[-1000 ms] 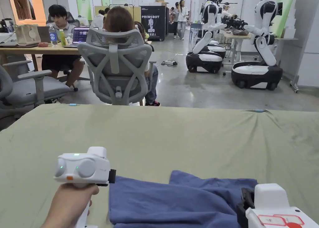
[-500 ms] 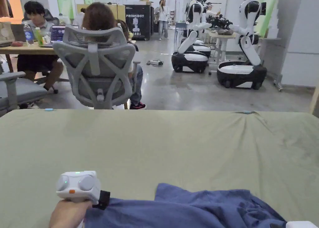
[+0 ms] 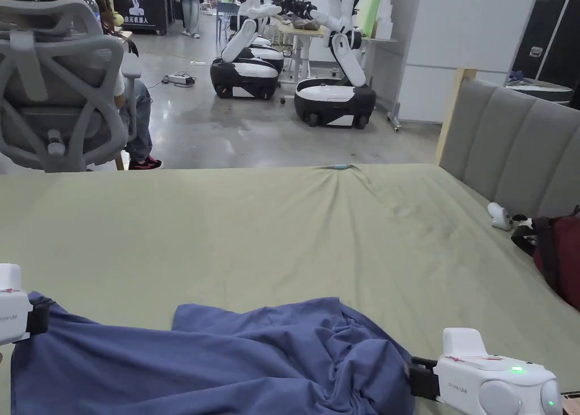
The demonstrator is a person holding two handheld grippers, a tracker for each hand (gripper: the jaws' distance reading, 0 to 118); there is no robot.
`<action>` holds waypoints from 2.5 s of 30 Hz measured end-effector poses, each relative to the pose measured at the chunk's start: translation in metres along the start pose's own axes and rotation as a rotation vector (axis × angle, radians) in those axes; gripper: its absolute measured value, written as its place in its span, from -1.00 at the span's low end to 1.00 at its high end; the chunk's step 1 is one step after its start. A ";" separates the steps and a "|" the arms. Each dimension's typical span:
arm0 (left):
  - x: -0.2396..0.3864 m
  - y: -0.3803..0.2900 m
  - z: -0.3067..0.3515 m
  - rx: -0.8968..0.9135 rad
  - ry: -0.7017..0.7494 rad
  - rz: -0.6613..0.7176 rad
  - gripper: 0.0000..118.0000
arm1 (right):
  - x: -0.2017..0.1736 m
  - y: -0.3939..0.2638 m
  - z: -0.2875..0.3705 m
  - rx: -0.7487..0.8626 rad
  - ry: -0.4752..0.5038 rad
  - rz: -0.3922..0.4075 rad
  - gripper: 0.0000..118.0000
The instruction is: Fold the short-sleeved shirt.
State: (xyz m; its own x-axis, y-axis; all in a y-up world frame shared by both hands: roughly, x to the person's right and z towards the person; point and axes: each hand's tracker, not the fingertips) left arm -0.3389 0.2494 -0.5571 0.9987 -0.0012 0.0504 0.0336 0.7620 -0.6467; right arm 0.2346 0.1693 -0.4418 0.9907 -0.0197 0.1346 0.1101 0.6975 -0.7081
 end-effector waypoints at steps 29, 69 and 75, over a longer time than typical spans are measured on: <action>-0.037 0.088 0.156 0.273 0.258 -0.233 -1.00 | -0.071 0.178 0.199 0.543 -0.236 0.344 -0.98; -0.040 -0.008 0.127 0.197 0.107 -0.088 -1.00 | -0.018 0.066 0.114 0.383 -0.174 0.223 -0.98; -0.068 -0.141 0.106 -0.002 0.082 0.049 -1.00 | -0.009 -0.064 0.088 0.171 -0.124 0.178 -0.98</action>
State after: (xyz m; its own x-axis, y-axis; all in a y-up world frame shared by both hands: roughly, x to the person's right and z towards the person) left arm -0.4153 0.2104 -0.3887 0.9989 -0.0174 -0.0437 -0.0151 0.7612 -0.6484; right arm 0.2121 0.1876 -0.3367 0.9747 0.1947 0.1100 -0.0905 0.7931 -0.6023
